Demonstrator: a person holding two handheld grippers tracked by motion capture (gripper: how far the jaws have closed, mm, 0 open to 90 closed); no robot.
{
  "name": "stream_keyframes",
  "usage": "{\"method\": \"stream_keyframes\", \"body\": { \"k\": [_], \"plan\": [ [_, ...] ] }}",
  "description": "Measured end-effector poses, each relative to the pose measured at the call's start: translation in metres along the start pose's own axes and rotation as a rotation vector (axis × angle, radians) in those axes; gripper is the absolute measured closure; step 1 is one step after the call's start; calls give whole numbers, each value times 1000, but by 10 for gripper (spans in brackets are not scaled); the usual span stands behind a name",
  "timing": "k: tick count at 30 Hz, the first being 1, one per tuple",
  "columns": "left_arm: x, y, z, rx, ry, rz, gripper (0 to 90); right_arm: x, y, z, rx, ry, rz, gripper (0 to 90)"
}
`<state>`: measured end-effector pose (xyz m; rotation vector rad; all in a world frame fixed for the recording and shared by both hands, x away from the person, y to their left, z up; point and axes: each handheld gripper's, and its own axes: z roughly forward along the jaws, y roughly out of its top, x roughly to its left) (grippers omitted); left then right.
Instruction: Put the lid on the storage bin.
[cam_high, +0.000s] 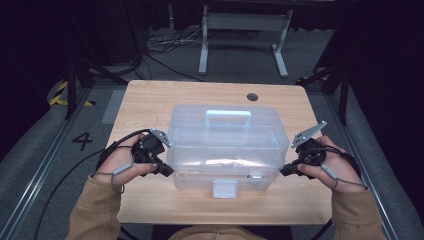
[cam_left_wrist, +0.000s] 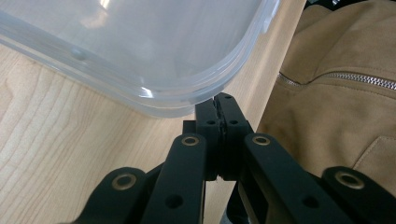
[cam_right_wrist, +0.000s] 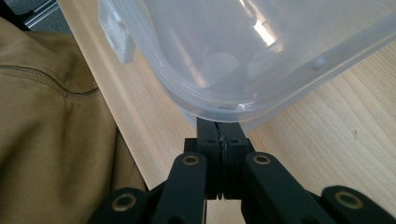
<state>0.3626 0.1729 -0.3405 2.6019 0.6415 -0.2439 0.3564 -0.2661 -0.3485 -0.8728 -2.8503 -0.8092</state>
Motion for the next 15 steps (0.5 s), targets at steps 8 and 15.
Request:
{"method": "stream_keyframes", "body": {
  "k": [8, 15],
  "plan": [
    [1, 0, 2, 17, -4, 6, 895, -1, 0, 2, 12, 5, -1, 900],
    [0, 1, 4, 31, -8, 15, 891, -1, 0, 5, 31, 8, 0, 898]
  ]
}}
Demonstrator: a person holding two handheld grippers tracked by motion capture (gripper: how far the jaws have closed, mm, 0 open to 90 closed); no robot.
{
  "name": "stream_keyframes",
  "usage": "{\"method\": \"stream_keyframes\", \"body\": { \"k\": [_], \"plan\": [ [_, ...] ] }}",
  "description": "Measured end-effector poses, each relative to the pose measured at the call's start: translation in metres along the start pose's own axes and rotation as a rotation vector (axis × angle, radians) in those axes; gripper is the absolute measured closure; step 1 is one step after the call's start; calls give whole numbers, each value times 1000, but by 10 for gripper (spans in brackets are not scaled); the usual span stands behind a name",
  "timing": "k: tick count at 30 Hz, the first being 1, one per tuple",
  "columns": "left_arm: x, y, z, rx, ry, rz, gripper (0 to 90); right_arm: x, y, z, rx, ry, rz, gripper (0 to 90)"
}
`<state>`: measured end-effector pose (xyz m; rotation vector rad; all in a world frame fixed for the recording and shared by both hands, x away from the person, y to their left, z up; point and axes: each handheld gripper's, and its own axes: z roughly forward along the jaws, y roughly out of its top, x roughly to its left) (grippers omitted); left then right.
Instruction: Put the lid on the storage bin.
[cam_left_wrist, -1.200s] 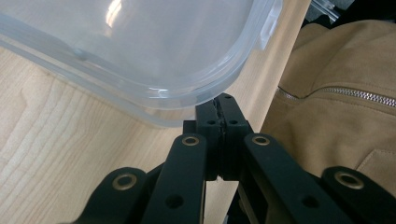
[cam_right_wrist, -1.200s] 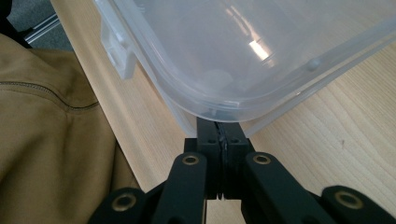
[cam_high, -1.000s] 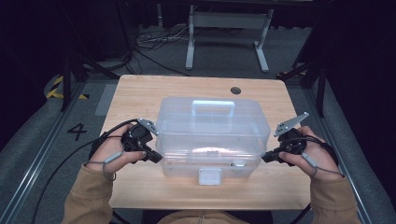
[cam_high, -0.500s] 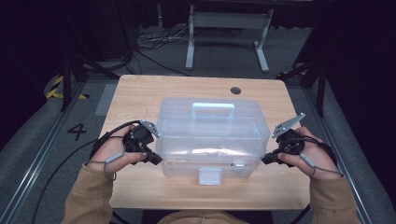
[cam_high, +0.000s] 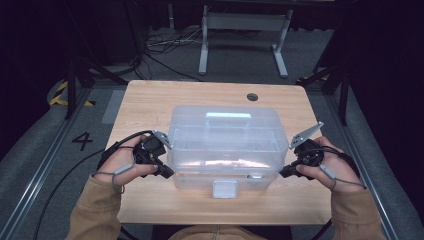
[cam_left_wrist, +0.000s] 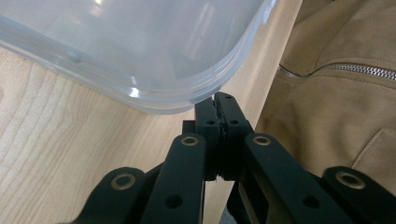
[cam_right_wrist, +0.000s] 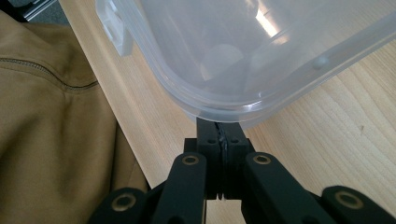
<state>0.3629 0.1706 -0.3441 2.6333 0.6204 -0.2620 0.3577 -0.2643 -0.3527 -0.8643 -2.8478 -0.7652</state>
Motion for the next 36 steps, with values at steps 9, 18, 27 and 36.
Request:
{"method": "stream_keyframes", "body": {
  "k": [9, 18, 27, 36],
  "plan": [
    [0, 1, 2, 16, -1, 9, 889, 0, 0, 2, 9, 3, 3, 897],
    [-1, 1, 4, 30, -4, 15, 890, -1, -1, 3, 24, 7, 5, 897],
    [1, 1, 6, 43, -15, 20, 891, -1, -1, 5, 43, 7, 8, 898],
    [2, -2, 5, 38, -15, 18, 886, -5, -4, 9, 84, 12, 34, 874]
  ]
}}
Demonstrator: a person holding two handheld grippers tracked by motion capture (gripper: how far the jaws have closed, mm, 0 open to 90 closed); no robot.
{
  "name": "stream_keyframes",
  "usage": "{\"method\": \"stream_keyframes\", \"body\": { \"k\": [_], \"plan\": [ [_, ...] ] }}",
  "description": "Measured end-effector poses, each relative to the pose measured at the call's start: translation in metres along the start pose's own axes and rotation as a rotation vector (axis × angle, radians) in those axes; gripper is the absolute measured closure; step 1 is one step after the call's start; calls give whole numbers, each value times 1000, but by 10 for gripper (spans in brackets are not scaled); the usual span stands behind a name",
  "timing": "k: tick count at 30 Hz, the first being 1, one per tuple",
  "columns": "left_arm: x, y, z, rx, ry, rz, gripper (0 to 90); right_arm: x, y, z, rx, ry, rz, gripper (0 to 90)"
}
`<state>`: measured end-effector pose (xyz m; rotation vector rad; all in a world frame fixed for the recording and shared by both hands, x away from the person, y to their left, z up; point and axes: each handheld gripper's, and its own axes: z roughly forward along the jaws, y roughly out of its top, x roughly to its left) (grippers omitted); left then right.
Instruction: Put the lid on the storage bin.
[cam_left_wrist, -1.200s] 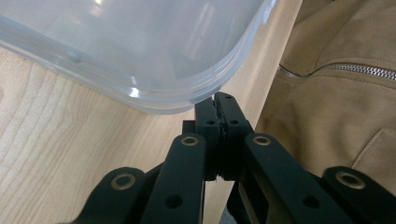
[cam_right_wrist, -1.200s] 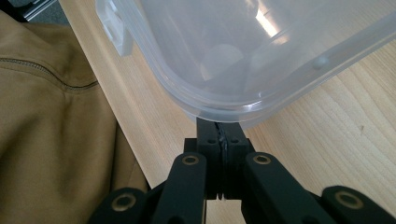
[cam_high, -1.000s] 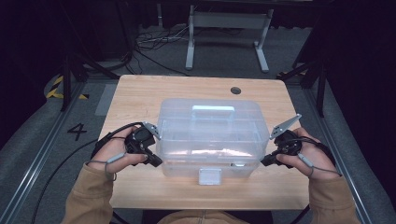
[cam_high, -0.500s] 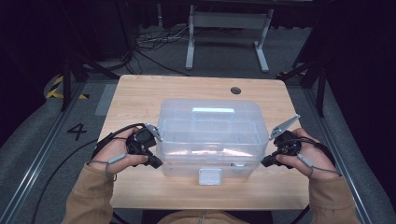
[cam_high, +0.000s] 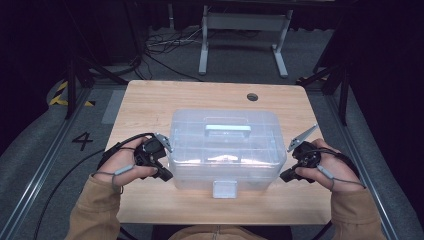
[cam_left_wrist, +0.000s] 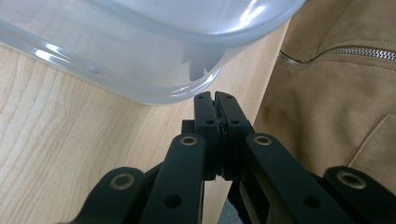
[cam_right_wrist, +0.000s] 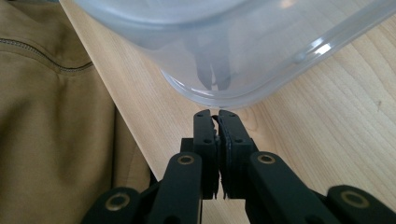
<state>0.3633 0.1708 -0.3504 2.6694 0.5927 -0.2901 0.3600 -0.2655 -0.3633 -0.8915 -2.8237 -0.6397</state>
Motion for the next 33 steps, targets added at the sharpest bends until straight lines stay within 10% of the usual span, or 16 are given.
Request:
{"method": "stream_keyframes", "body": {
  "k": [13, 33],
  "plan": [
    [1, -7, -10, -62, 8, -24, 855, -1, -4, -10, -46, -7, 3, 841],
    [5, -37, -40, -357, 128, -197, 821, -13, -7, -44, -284, -75, 56, 779]
  ]
}}
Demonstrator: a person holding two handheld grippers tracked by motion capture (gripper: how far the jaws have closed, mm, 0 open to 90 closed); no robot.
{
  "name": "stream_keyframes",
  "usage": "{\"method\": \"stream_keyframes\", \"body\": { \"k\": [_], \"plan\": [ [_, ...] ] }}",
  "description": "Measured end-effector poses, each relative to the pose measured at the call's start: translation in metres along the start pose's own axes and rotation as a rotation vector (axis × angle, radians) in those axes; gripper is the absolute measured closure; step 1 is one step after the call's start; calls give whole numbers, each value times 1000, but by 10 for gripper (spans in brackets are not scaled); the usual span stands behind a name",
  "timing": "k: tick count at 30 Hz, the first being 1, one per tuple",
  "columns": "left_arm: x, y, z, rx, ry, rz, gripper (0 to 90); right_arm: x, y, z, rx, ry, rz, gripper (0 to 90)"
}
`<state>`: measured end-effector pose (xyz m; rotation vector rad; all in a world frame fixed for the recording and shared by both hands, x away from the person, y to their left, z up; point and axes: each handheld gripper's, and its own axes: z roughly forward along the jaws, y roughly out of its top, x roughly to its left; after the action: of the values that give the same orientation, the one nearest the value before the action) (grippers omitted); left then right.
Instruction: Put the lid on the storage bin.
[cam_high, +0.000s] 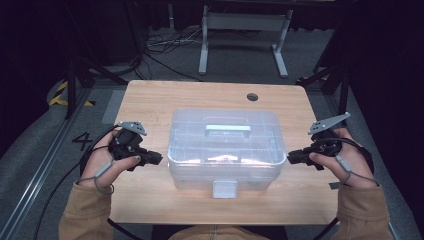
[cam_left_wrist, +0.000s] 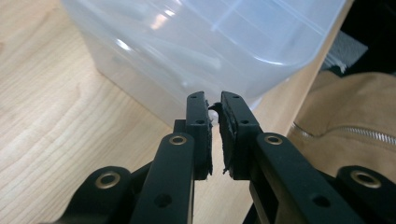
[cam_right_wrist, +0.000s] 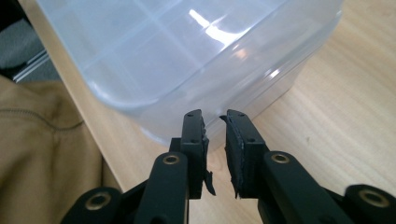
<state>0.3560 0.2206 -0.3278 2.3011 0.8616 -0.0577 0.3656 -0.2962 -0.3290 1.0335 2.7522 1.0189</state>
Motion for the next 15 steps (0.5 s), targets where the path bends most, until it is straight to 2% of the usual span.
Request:
{"method": "stream_keyframes", "body": {
  "k": [1, 4, 7, 11, 13, 15],
  "plan": [
    [0, 0, 0, 0, 0, 0, 819, -1, 1, -1, -11, -6, -1, 777],
    [5, -6, -6, -65, 46, -52, 802, -4, 2, -2, -35, -21, 7, 775],
    [11, -11, -9, -88, 60, -83, 797, -8, 3, -3, -62, -46, 18, 763],
    [20, -16, -11, -137, 88, -128, 784, -15, 3, -3, -121, -76, 46, 738],
    [24, -17, -12, -165, 121, -144, 773, -19, 2, -4, -144, -91, 64, 737],
    [28, -18, -11, -187, 136, -156, 749, -24, 0, -5, -167, -115, 81, 724]
  ]
}}
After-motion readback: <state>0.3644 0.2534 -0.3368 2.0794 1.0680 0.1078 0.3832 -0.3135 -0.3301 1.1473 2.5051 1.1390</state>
